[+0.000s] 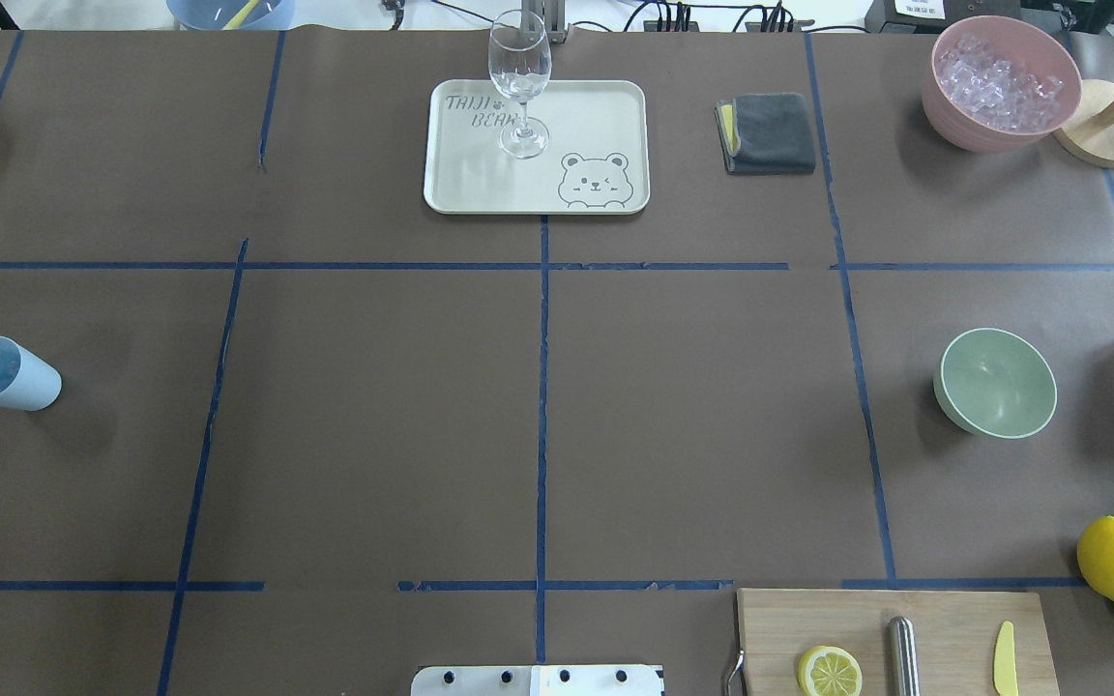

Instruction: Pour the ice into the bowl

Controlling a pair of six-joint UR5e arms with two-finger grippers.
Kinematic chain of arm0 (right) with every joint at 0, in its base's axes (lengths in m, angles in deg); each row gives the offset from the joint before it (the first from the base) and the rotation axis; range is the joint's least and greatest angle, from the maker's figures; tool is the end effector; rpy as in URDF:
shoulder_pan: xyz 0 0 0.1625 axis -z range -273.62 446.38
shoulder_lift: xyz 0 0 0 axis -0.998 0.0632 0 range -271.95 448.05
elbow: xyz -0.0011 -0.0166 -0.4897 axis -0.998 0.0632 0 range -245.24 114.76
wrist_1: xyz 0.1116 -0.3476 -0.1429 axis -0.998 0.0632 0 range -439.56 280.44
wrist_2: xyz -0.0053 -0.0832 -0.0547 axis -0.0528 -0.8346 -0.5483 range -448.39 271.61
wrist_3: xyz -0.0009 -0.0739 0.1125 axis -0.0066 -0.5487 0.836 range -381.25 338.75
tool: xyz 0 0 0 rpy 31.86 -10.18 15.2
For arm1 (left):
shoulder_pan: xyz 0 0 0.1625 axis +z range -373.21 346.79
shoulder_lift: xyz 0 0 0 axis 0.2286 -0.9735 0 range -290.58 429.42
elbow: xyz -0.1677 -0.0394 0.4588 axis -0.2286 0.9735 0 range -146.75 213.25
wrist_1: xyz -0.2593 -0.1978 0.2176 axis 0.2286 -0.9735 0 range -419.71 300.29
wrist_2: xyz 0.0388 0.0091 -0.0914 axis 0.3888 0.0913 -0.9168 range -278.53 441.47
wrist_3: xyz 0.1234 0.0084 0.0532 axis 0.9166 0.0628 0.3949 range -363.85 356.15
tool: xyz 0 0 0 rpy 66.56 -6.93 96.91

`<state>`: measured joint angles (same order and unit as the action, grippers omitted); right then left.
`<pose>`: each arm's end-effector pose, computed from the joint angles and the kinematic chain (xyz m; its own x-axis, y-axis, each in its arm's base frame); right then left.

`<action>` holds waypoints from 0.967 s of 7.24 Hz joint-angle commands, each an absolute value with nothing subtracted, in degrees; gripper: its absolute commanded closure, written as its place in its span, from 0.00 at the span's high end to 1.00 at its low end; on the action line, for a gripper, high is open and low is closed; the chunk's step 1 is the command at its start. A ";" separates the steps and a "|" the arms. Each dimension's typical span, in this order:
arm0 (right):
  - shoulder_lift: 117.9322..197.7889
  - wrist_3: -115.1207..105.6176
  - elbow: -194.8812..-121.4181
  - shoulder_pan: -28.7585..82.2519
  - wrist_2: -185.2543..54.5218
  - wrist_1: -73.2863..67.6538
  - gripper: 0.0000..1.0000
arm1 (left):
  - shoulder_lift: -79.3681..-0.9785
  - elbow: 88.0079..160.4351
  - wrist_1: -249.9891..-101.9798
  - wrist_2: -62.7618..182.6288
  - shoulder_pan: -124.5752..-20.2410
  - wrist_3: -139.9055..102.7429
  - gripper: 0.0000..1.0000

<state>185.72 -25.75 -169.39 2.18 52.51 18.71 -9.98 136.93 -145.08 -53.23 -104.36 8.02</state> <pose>-0.0116 -0.3989 0.6944 0.6201 -0.1175 0.7757 0.1501 0.9882 0.0297 -0.0461 -0.3742 0.7228 0.6993 0.1730 -0.6936 -0.1265 0.9849 0.1182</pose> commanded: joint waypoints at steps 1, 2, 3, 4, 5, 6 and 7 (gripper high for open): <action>185.79 -25.74 -169.39 2.18 52.76 18.70 1.00 | -9.77 136.88 -148.01 -52.92 -104.18 10.02 1.00; 185.79 -25.74 -169.31 2.18 52.59 18.61 1.00 | -9.77 136.70 -148.21 -52.92 -104.18 10.04 1.00; 185.87 -25.82 -169.39 2.09 52.24 18.61 1.00 | -9.77 136.87 -148.21 -53.01 -104.18 9.86 1.00; 185.96 -25.82 -169.65 2.09 52.24 18.61 1.00 | -9.77 136.96 -148.21 -53.09 -104.27 9.86 1.00; 186.22 -25.74 -169.40 2.09 52.15 18.70 1.00 | -9.77 137.05 -148.38 -53.18 -104.18 9.77 1.00; 185.97 -25.65 -170.00 2.09 52.32 18.61 1.00 | -9.94 137.05 -148.47 -53.18 -104.18 9.60 1.00; 185.62 -25.56 -170.62 2.35 52.50 16.70 1.00 | -10.03 137.05 -148.47 -53.27 -104.18 9.60 1.00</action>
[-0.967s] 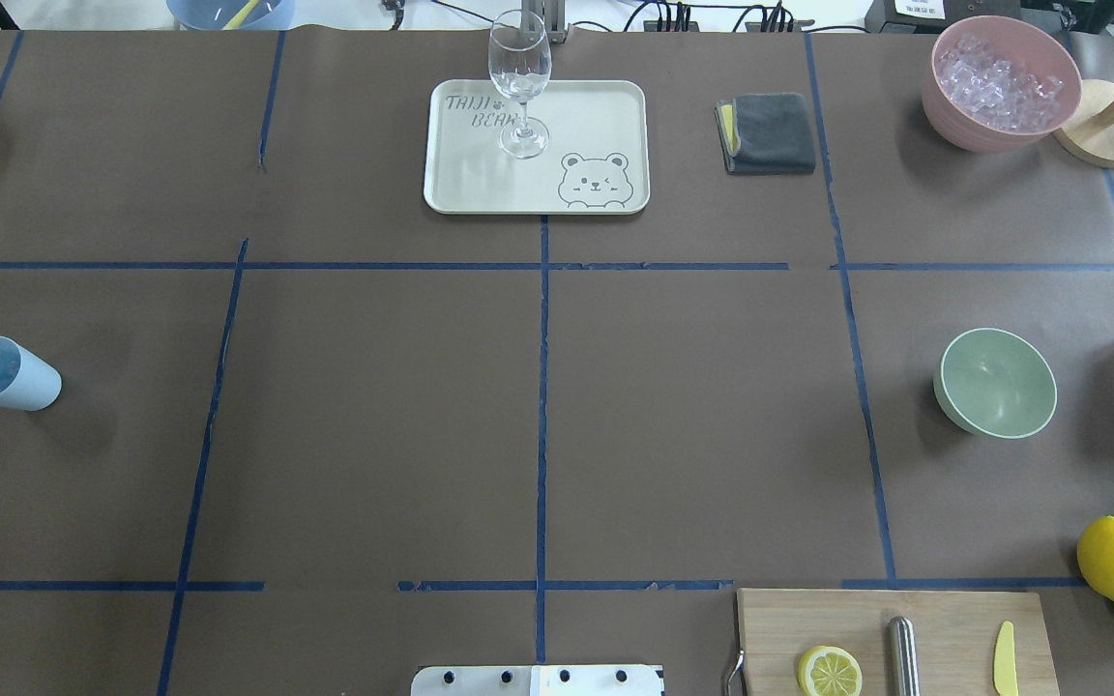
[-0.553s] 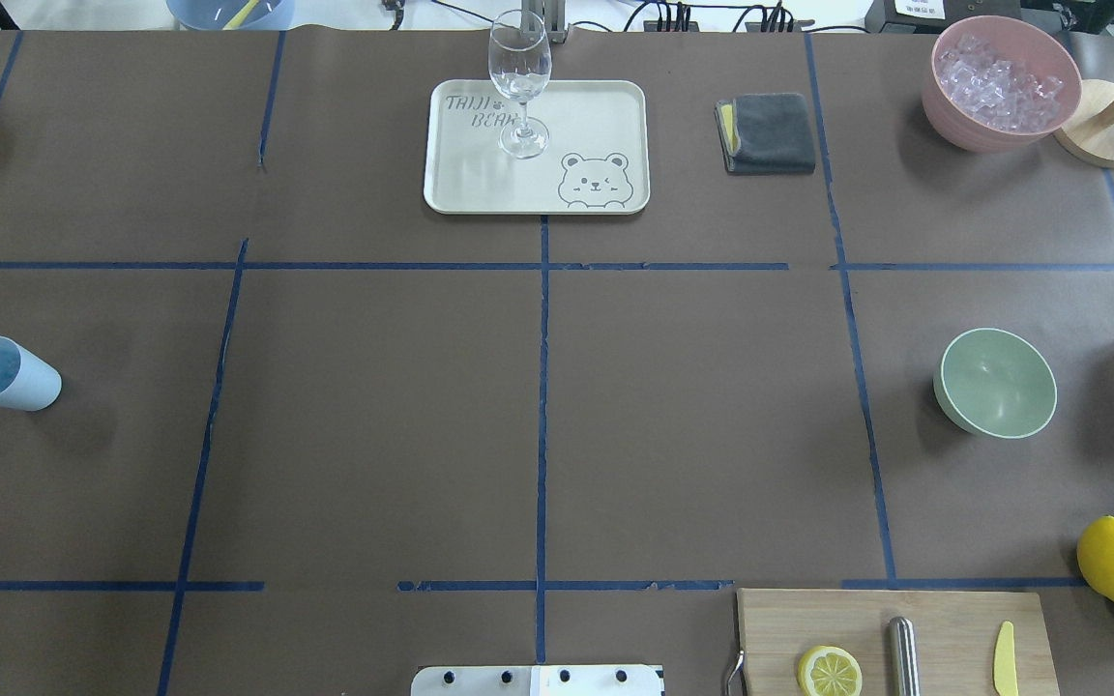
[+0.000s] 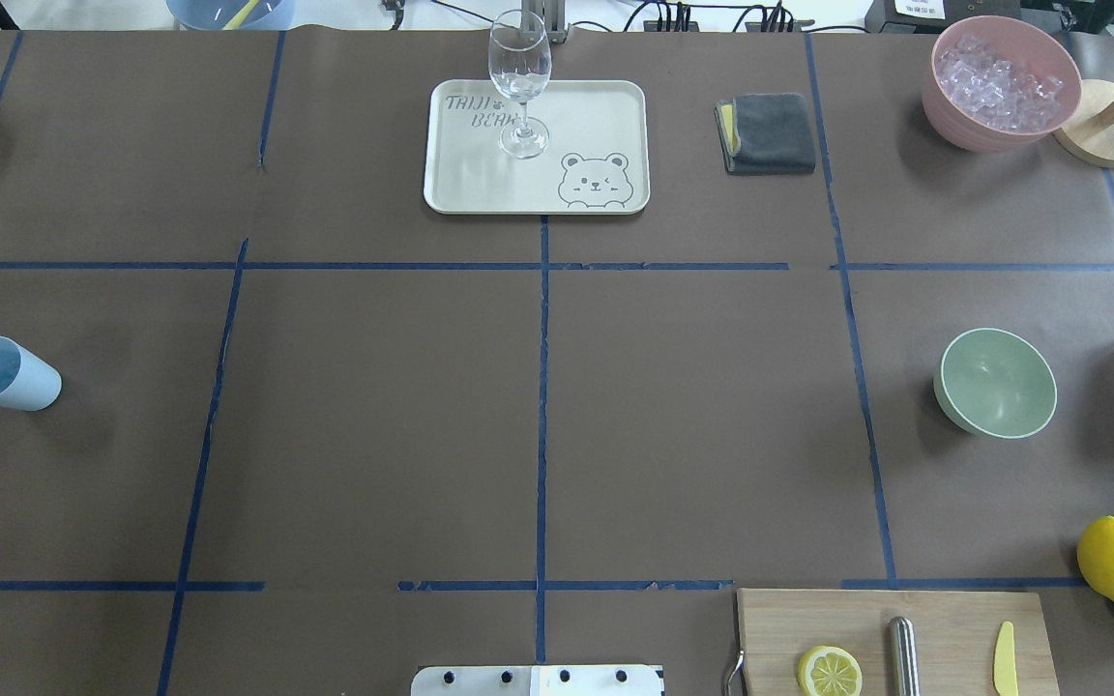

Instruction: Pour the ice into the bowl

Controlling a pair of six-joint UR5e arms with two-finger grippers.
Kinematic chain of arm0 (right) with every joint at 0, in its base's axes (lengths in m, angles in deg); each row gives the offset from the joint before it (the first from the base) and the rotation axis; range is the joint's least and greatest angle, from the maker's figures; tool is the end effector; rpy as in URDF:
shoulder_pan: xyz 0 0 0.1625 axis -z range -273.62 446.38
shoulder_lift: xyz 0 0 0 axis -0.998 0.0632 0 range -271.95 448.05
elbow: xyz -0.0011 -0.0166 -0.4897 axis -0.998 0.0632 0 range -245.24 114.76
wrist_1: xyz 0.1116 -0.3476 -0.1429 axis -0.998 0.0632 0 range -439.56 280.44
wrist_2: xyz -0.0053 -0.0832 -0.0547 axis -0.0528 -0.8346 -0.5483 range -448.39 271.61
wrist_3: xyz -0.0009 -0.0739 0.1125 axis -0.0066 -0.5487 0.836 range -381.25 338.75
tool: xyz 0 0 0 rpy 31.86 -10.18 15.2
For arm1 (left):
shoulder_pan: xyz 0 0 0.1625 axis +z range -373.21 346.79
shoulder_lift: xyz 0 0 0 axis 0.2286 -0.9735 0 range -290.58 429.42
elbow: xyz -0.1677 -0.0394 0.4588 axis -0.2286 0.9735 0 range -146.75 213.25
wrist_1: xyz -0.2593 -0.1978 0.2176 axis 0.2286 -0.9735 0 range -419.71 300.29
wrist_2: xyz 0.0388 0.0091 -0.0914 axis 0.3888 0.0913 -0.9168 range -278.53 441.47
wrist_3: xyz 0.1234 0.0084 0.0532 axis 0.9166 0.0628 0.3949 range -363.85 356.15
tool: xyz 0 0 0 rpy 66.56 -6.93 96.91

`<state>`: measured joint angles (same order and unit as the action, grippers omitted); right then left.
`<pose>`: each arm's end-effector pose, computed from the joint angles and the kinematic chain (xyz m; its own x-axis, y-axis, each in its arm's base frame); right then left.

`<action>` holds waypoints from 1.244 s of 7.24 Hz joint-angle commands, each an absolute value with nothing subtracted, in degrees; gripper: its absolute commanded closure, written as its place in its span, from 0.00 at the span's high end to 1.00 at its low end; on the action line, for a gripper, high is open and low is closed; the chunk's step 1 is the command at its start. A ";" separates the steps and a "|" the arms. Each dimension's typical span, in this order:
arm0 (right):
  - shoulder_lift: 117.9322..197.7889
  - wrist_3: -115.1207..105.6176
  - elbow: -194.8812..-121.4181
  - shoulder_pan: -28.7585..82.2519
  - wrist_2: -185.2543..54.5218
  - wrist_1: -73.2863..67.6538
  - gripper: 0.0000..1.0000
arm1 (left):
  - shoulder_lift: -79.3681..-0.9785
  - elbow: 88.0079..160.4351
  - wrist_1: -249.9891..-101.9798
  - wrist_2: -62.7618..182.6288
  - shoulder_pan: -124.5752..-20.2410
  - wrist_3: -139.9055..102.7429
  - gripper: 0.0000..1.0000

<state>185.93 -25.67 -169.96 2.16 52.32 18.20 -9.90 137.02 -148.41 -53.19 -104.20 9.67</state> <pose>-0.0111 -0.3982 0.6908 0.6217 -0.1279 0.7727 0.1491 0.9879 0.0436 -0.0452 -0.3793 0.7169 0.6960 0.2430 -0.6757 -0.1496 0.9694 0.1946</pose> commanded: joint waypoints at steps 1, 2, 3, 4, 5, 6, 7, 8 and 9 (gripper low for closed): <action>185.96 -25.04 -170.01 2.53 51.98 11.80 1.00 | -10.21 137.22 -148.39 -53.27 -104.18 9.60 1.00; 186.49 -17.72 -170.01 2.53 51.80 9.06 1.00 | -10.38 137.23 -148.39 -53.27 -104.18 9.60 1.00; 187.10 -9.91 -169.92 4.27 50.67 4.94 1.00 | -10.38 137.31 -148.21 -53.36 -104.18 9.68 1.00; 188.58 -6.26 -169.92 7.33 46.39 -1.36 1.00 | -10.38 137.40 -148.21 -53.36 -104.18 9.68 1.00; 188.77 3.43 -170.01 11.28 45.57 -6.91 0.95 | -10.38 137.40 -148.21 -53.27 -104.18 9.68 1.00; 191.47 10.67 -169.92 15.67 44.25 -15.75 0.96 | -10.38 137.49 -148.21 -53.27 -104.18 9.68 1.00; 191.67 19.88 -170.70 21.72 39.45 -19.67 0.93 | -10.38 137.32 -148.21 -53.27 -104.18 9.68 1.00; 191.76 22.58 -170.80 24.04 39.23 -21.71 0.89 | -10.38 137.14 -148.30 -53.27 -104.18 9.60 1.00; 191.76 24.26 -170.71 26.50 39.23 -23.21 0.89 | -10.30 137.31 -148.21 -53.27 -104.18 9.60 1.00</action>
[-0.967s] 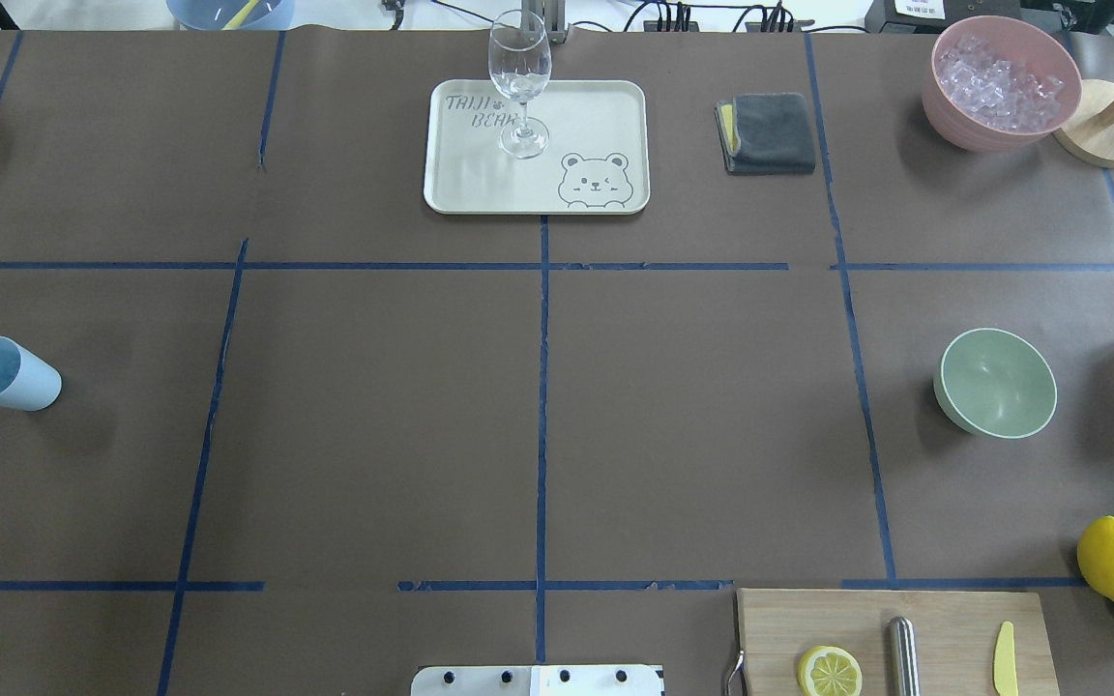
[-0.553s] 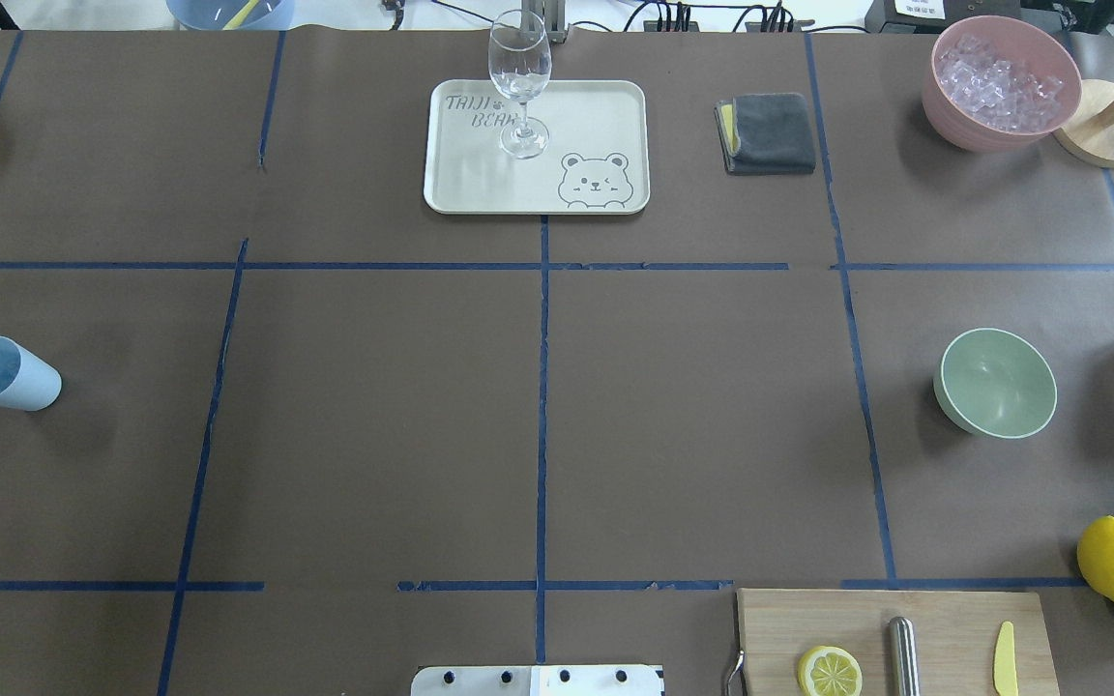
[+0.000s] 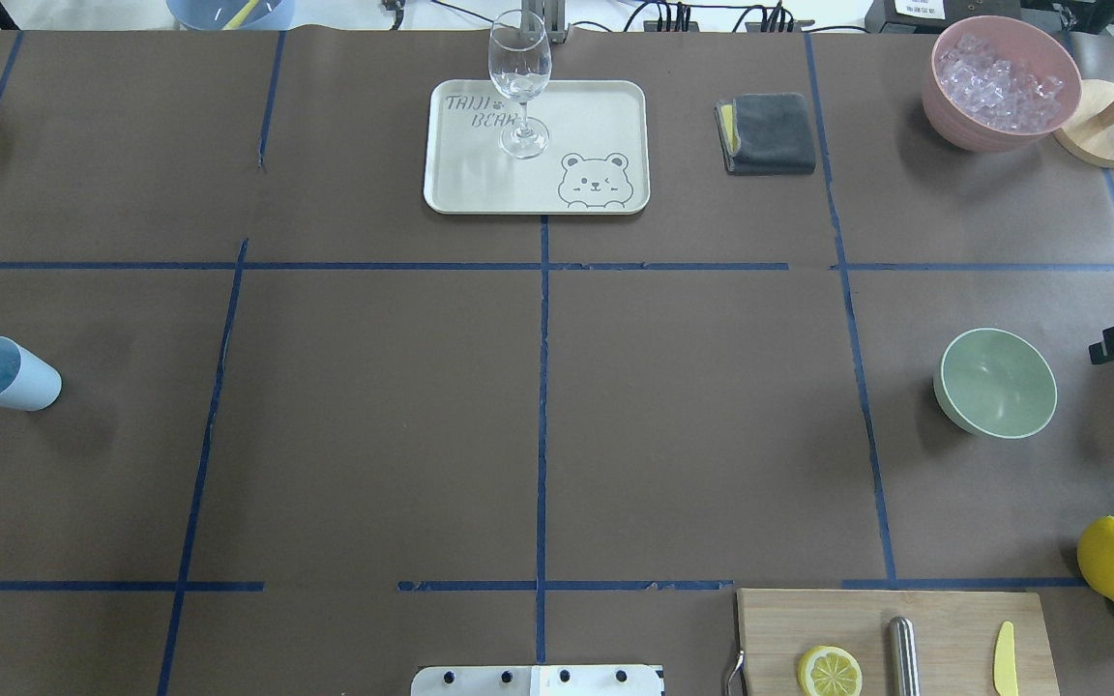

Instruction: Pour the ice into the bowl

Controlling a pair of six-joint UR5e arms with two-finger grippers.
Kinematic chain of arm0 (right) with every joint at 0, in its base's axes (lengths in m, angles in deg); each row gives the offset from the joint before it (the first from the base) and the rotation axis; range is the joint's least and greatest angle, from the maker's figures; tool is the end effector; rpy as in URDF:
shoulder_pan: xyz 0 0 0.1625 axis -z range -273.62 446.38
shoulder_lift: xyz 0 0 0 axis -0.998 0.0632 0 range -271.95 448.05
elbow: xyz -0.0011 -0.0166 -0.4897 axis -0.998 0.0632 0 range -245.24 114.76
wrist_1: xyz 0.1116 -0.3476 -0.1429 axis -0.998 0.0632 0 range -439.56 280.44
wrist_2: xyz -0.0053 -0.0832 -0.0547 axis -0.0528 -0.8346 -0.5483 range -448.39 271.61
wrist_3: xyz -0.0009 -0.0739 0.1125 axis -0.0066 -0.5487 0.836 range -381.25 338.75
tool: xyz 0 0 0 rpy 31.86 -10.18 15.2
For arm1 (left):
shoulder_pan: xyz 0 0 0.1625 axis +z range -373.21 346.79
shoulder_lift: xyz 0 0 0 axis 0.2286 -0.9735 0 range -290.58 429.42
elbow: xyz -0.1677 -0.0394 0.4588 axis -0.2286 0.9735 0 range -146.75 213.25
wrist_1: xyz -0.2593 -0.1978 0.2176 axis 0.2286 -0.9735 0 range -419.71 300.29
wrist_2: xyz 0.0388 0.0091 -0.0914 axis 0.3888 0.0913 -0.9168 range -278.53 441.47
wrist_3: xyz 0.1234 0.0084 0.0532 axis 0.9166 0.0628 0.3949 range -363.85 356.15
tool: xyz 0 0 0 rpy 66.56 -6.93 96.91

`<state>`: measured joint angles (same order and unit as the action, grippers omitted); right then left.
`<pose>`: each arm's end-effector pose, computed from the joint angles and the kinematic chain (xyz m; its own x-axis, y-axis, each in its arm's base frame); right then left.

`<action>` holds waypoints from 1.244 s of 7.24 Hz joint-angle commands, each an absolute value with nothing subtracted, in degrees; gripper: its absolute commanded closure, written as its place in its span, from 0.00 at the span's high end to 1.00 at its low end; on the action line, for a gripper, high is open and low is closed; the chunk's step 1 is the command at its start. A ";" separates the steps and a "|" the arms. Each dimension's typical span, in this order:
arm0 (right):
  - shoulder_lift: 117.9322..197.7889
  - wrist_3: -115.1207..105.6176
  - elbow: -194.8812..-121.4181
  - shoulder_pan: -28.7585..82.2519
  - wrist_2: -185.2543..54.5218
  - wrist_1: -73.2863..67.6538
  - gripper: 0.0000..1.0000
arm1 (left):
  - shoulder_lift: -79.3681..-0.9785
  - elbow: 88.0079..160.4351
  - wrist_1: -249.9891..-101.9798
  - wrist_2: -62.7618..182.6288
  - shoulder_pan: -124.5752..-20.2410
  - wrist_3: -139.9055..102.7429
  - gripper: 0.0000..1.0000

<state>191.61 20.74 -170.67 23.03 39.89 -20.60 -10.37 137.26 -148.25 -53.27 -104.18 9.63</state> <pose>-0.1325 -0.3752 0.6613 0.6613 0.0167 0.7500 -0.0885 0.9945 0.0559 -0.0451 -0.3838 0.7119 0.6952 0.2491 -0.6743 -0.1492 0.9676 0.2037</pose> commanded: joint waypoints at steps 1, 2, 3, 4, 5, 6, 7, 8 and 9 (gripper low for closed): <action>191.50 27.93 -170.54 30.70 38.71 -23.22 0.90 | -10.30 137.23 -148.21 -53.27 -104.18 9.60 1.00; 191.07 29.62 -170.36 32.57 38.35 -23.14 0.92 | -10.38 136.70 -148.38 -53.27 -104.18 9.60 1.00; 190.10 29.64 -168.01 33.11 38.35 -23.31 0.92 | -10.38 136.79 -148.47 -53.27 -104.18 9.60 1.00; 187.22 29.55 -164.94 33.12 38.26 -23.23 0.92 | -10.38 136.79 -148.39 -53.27 -104.18 9.60 1.00; 186.06 29.55 -162.39 33.12 37.91 -23.31 0.90 | -10.38 137.05 -148.39 -53.27 -104.18 9.60 1.00; 185.96 29.55 -161.93 33.12 37.65 -23.40 0.70 | -10.38 137.05 -148.39 -53.36 -104.18 9.60 1.00; 186.05 29.64 -161.92 33.12 37.56 -23.31 0.01 | -10.38 137.22 -148.39 -53.36 -104.18 9.60 1.00; 186.14 29.72 -162.18 32.94 37.65 -23.31 0.00 | -10.38 137.31 -148.39 -53.36 -104.18 9.60 1.00; 186.40 29.72 -162.53 32.77 38.26 -23.31 0.00 | -10.38 137.31 -148.47 -53.36 -104.18 9.60 1.00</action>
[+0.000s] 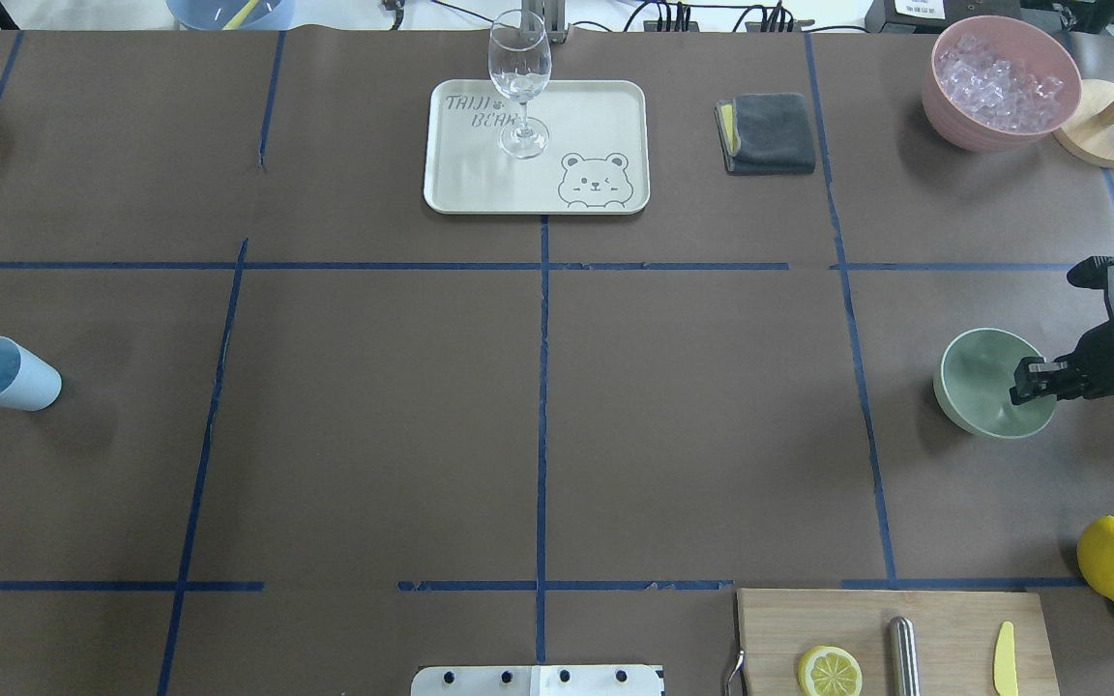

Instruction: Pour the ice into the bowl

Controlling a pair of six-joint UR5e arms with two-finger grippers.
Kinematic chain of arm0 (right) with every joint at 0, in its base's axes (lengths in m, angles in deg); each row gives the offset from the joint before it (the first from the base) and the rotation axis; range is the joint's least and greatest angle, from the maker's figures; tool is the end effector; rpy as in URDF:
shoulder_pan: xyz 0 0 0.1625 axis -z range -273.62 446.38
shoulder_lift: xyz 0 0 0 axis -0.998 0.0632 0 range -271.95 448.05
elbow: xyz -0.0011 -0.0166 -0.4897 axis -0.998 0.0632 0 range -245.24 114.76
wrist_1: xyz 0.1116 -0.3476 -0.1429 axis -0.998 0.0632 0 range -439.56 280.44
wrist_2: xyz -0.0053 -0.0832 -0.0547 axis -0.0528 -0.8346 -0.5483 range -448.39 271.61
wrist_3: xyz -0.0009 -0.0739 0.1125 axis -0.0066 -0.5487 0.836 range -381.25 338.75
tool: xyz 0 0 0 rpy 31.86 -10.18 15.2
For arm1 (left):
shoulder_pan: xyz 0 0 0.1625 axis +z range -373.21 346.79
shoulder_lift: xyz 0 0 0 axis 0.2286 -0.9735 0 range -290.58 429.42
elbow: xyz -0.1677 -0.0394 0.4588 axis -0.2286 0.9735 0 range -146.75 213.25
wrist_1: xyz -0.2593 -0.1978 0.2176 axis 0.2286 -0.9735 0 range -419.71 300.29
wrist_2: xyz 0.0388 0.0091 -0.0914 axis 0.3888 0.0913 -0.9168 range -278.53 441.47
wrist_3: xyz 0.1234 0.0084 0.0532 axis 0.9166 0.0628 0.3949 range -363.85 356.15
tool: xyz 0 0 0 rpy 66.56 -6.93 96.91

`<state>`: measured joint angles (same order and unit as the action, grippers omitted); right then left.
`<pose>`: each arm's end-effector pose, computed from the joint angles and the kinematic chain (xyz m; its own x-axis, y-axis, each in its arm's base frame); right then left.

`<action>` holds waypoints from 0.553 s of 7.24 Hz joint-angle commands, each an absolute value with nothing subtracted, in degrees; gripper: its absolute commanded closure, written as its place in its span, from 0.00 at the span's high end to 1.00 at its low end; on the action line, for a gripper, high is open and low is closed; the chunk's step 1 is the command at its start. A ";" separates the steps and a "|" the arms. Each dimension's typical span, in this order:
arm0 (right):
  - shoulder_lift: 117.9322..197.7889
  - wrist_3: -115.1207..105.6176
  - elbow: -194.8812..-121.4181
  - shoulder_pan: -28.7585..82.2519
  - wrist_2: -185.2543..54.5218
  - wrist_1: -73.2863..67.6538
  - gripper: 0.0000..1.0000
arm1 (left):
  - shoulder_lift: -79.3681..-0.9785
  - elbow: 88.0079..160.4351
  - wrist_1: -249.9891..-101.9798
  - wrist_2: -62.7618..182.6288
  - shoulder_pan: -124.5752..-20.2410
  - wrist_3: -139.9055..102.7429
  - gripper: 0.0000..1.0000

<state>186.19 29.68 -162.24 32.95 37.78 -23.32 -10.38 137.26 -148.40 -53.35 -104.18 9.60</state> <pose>-0.2200 -0.3869 0.6926 0.6789 0.0610 0.7317 -0.0399 0.9981 -0.0462 -0.0449 -0.3842 0.7115 0.6943 0.2506 -0.6747 -0.1486 0.9671 0.2062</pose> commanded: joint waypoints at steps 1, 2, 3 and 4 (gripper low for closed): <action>186.58 29.81 -163.49 32.68 38.61 -23.31 0.00 | -10.38 137.31 -148.39 -53.36 -104.18 9.60 1.00; 186.75 30.07 -165.24 32.68 39.92 -23.23 0.00 | -10.38 137.31 -148.39 -53.27 -104.18 9.68 1.00; 186.32 32.34 -167.79 32.76 41.15 -23.23 0.00 | -10.38 137.40 -148.47 -53.36 -104.18 9.68 1.00; 183.44 40.28 -169.72 32.85 41.34 -23.23 0.00 | -10.47 137.75 -148.56 -53.36 -104.18 9.86 1.00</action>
<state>185.80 33.33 -167.12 32.77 40.61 -23.24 -10.41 137.47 -148.47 -53.34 -104.18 9.71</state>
